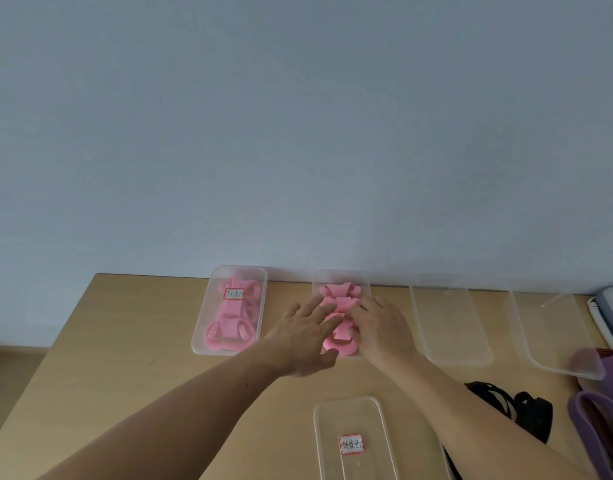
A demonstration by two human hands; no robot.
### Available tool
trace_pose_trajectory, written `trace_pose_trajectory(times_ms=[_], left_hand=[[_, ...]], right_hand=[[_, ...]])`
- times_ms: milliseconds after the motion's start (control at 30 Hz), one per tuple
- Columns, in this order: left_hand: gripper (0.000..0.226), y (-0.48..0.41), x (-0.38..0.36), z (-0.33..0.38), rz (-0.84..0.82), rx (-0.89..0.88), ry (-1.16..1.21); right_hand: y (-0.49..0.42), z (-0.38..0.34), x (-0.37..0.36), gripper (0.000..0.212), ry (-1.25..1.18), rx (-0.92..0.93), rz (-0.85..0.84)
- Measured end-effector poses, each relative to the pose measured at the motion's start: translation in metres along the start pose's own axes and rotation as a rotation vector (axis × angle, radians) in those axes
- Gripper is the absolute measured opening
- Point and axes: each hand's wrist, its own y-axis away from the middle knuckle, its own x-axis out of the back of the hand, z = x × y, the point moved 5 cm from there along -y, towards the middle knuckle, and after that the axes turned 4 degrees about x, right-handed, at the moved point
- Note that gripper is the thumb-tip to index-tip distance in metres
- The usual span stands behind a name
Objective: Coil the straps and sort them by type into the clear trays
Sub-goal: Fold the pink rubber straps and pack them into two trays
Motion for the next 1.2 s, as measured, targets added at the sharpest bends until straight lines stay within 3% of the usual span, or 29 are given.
trace_pose_trajectory(times_ms=[100, 400, 600, 833, 1000, 1200], left_hand=[[0.069, -0.001, -0.002, -0.001, -0.039, 0.007, -0.004], [0.065, -0.003, 0.008, -0.001, 0.063, 0.009, 0.073], [0.06, -0.001, 0.014, -0.003, 0.084, 0.026, 0.077], [0.057, 0.02, 0.027, -0.005, 0.136, 0.048, 0.162], [0.059, 0.056, 0.03, -0.003, 0.199, 0.088, 0.347], [0.06, 0.101, -0.014, 0.02, 0.084, 0.065, 0.304]], right_hand=[[-0.002, 0.001, -0.003, 0.014, -0.052, -0.009, 0.005], [-0.003, 0.007, 0.002, 0.031, -0.134, -0.061, -0.044], [-0.001, 0.006, 0.008, 0.02, -0.14, -0.096, -0.027], [0.005, -0.012, 0.03, 0.034, -0.129, -0.109, -0.075], [0.04, -0.037, 0.047, 0.037, -0.195, -0.197, -0.044], [0.108, -0.066, 0.027, 0.04, -0.216, -0.391, -0.154]])
